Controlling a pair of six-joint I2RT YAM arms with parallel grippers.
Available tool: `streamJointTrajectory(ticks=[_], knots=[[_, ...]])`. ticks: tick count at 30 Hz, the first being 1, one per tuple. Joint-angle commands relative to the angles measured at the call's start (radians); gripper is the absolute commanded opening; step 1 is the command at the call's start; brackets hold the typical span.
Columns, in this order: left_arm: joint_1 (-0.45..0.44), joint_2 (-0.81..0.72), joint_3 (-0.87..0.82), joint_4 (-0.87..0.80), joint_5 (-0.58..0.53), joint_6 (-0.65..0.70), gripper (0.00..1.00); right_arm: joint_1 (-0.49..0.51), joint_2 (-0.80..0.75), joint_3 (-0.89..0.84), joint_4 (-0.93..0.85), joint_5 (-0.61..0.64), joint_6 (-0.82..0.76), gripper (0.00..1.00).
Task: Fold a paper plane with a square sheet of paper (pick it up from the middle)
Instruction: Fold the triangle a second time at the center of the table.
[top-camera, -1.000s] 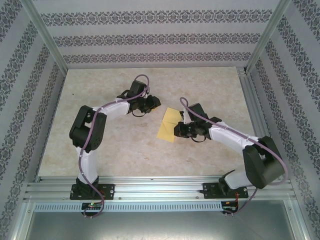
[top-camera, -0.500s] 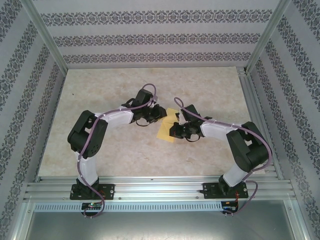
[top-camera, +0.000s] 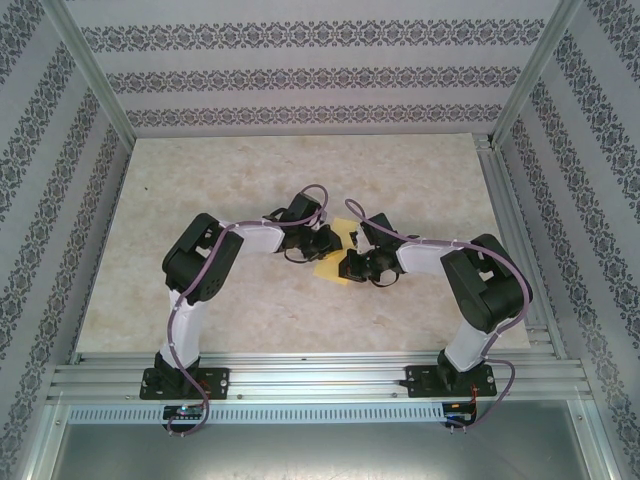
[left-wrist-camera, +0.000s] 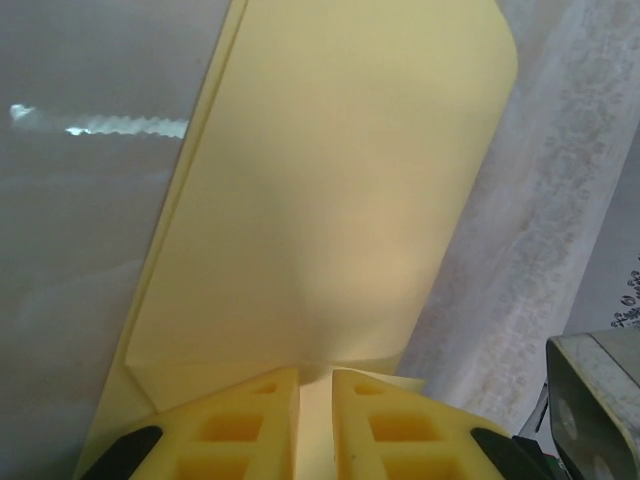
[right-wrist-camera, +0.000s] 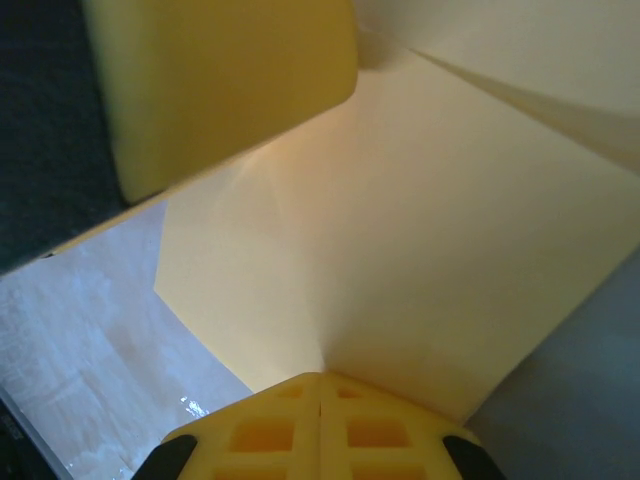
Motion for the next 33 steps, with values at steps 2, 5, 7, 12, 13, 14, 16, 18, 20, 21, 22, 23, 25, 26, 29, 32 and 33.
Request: streamJointTrajectory(ticks=[2,5,7,12,13,14,16,18,20,21,22,23,25,26,29,32,33], knots=[[-0.007,0.042,0.02,-0.027,-0.038,0.0,0.17,-0.005,-0.008,-0.045,-0.053,0.019,-0.032,0.02],[-0.006,0.041,0.015,-0.044,-0.055,0.007,0.17,-0.005,-0.045,-0.072,-0.067,0.0,-0.038,0.02],[-0.006,0.04,0.012,-0.05,-0.062,0.006,0.17,-0.004,-0.07,-0.098,-0.071,-0.017,-0.036,0.02],[-0.006,0.043,0.015,-0.052,-0.064,0.004,0.17,0.004,-0.105,-0.134,-0.099,-0.036,-0.052,0.02],[-0.007,0.044,0.015,-0.051,-0.062,0.004,0.17,0.004,-0.108,-0.134,-0.117,-0.024,-0.055,0.02],[-0.006,0.044,0.016,-0.05,-0.061,0.005,0.17,0.004,-0.114,-0.13,-0.138,-0.007,-0.061,0.02],[-0.006,0.043,0.016,-0.049,-0.054,0.006,0.17,0.001,-0.144,-0.125,-0.157,0.015,-0.062,0.02],[-0.006,0.036,0.015,-0.044,-0.045,0.006,0.17,-0.004,-0.195,-0.115,-0.15,0.028,-0.046,0.05],[-0.006,0.019,0.012,-0.033,-0.033,0.004,0.18,-0.02,-0.259,-0.108,-0.118,0.065,-0.015,0.06],[-0.006,0.005,0.01,-0.029,-0.028,0.003,0.19,-0.034,-0.282,-0.108,-0.098,0.086,0.002,0.1],[-0.007,-0.012,0.01,-0.023,-0.024,0.003,0.19,-0.054,-0.302,-0.108,-0.078,0.115,0.028,0.14],[-0.006,-0.027,0.011,-0.021,-0.021,0.001,0.2,-0.076,-0.31,-0.107,-0.056,0.122,0.048,0.17],[-0.006,-0.066,0.017,-0.022,-0.021,0.001,0.22,-0.096,-0.296,-0.088,-0.029,0.114,0.054,0.23],[-0.006,-0.084,0.022,-0.025,-0.023,0.003,0.24,-0.099,-0.28,-0.07,-0.035,0.118,0.051,0.24],[-0.003,-0.133,0.043,-0.059,-0.038,0.014,0.28,-0.097,-0.203,-0.016,-0.042,0.097,0.046,0.28],[0.003,-0.178,0.045,-0.115,-0.088,0.033,0.29,-0.097,-0.149,0.012,-0.017,0.104,0.058,0.31],[0.008,-0.189,0.037,-0.127,-0.101,0.035,0.29,-0.099,-0.133,0.023,-0.023,0.11,0.056,0.31]])
